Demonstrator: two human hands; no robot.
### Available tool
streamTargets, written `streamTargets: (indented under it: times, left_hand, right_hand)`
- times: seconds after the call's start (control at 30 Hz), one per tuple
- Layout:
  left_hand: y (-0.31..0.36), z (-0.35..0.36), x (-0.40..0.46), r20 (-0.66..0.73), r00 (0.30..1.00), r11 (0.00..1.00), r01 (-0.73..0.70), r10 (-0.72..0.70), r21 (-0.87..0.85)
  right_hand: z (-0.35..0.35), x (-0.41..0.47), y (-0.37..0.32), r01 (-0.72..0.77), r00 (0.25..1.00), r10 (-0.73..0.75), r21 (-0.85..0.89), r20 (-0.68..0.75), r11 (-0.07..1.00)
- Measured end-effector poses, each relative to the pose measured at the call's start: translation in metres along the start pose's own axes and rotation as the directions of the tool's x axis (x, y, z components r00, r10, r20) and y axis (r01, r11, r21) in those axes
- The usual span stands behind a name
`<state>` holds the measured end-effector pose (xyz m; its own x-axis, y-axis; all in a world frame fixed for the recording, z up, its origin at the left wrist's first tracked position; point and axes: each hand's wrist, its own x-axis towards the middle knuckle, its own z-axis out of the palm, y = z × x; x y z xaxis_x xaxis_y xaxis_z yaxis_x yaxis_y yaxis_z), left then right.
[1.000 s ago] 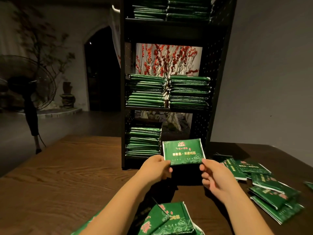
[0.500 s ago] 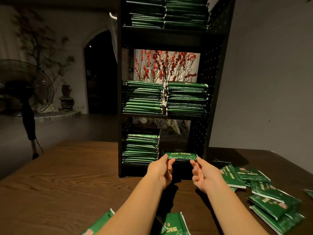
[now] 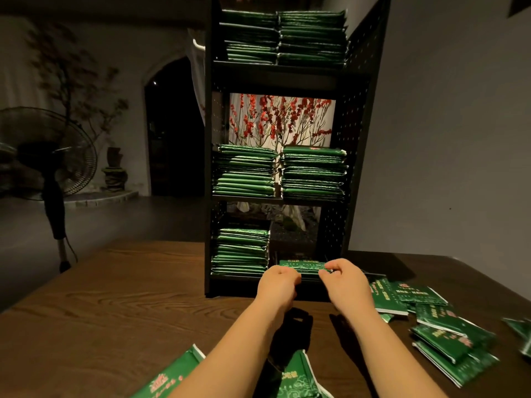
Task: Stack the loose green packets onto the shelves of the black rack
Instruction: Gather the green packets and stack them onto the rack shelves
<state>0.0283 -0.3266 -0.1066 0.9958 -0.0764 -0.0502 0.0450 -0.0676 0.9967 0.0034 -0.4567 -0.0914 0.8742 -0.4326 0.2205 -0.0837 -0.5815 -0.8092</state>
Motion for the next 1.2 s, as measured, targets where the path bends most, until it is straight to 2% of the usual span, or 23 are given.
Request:
streamTargets:
  times: [0.1, 0.4, 0.67, 0.83, 0.93, 1.03, 1.1, 1.2]
  left_hand:
    - [0.004, -0.01, -0.011, 0.032, 0.988, 0.966, -0.155, 0.151, 0.209]
    - [0.009, -0.036, -0.067, 0.036, 0.969, 0.885, -0.238, 0.244, 0.4]
    - [-0.006, -0.094, -0.117, -0.003, 0.963, 0.814, -0.225, 0.268, 0.536]
    - [-0.022, -0.141, -0.138, -0.04, 0.969, 0.775, -0.169, 0.242, 0.61]
    - [-0.034, -0.17, -0.145, -0.077, 0.983, 0.686, -0.06, 0.167, 0.725]
    - [-0.051, -0.187, -0.15, -0.14, 0.982, 0.502, 0.058, 0.127, 0.863]
    - [-0.068, -0.197, -0.155, -0.177, 0.979, 0.422, 0.118, 0.104, 0.899]
    - [-0.09, -0.205, -0.158, -0.158, 0.974, 0.298, 0.104, 0.163, 0.949]
  right_hand:
    - [-0.017, -0.005, -0.002, 0.049, 0.998, -0.054, -0.14, -0.033, 0.989]
    - [-0.021, -0.061, -0.022, 0.256, 0.964, -0.236, -0.177, 0.127, 0.95]
    - [0.007, -0.121, -0.043, 0.349, 0.91, -0.292, -0.165, 0.293, 0.923]
    - [0.042, -0.155, -0.065, 0.401, 0.843, -0.287, -0.176, 0.455, 0.899]
    - [0.065, -0.169, -0.073, 0.439, 0.809, -0.279, -0.216, 0.518, 0.872]
    - [0.083, -0.181, -0.077, 0.488, 0.774, -0.271, -0.265, 0.572, 0.832]
    - [0.096, -0.192, -0.079, 0.538, 0.737, -0.258, -0.311, 0.625, 0.783]
    - [0.111, -0.203, -0.077, 0.607, 0.711, -0.25, -0.394, 0.658, 0.69]
